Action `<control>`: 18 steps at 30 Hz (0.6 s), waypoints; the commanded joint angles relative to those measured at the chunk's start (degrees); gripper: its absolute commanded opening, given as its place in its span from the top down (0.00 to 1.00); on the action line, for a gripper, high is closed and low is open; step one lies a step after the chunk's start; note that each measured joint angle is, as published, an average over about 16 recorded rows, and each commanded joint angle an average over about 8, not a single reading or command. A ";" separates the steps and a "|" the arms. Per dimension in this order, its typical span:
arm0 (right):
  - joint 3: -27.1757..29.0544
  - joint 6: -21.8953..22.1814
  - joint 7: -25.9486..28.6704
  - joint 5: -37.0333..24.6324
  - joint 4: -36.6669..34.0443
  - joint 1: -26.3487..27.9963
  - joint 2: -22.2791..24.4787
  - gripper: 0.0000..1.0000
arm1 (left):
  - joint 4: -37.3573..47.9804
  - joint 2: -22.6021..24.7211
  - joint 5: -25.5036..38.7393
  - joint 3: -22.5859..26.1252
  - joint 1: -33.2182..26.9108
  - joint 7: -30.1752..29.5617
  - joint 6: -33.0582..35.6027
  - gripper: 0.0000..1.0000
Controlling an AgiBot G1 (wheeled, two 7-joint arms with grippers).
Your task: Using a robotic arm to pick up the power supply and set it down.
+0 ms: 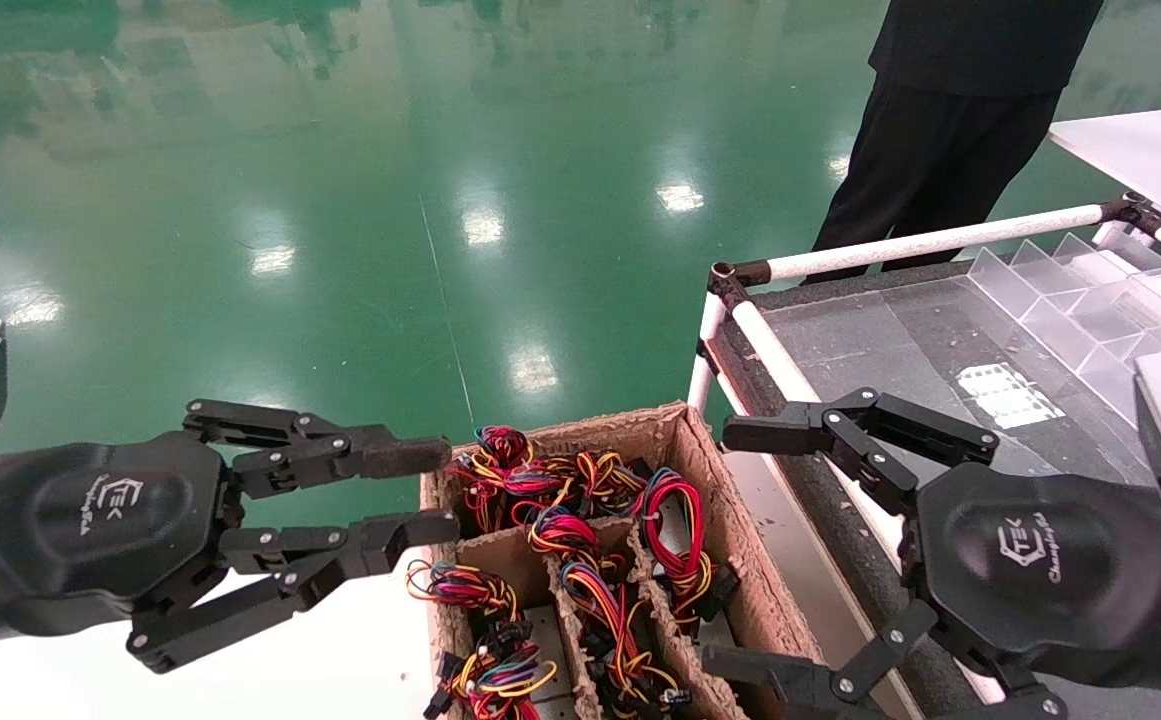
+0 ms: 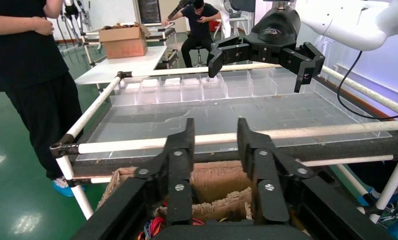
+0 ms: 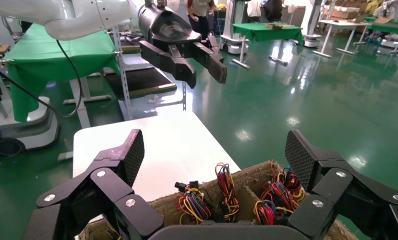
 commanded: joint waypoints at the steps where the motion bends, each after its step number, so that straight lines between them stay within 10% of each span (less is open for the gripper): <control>1: 0.00 0.00 0.00 0.00 0.00 0.00 0.00 0.00 | 0.00 0.00 0.00 0.00 0.00 0.00 0.00 1.00; 12: 0.00 0.00 0.00 0.00 0.00 0.00 0.00 0.00 | 0.00 0.00 0.00 0.00 0.00 0.00 0.00 1.00; 18: 0.00 0.00 0.00 0.00 0.00 0.00 0.00 0.00 | 0.00 0.00 0.00 0.00 0.00 0.00 0.00 0.31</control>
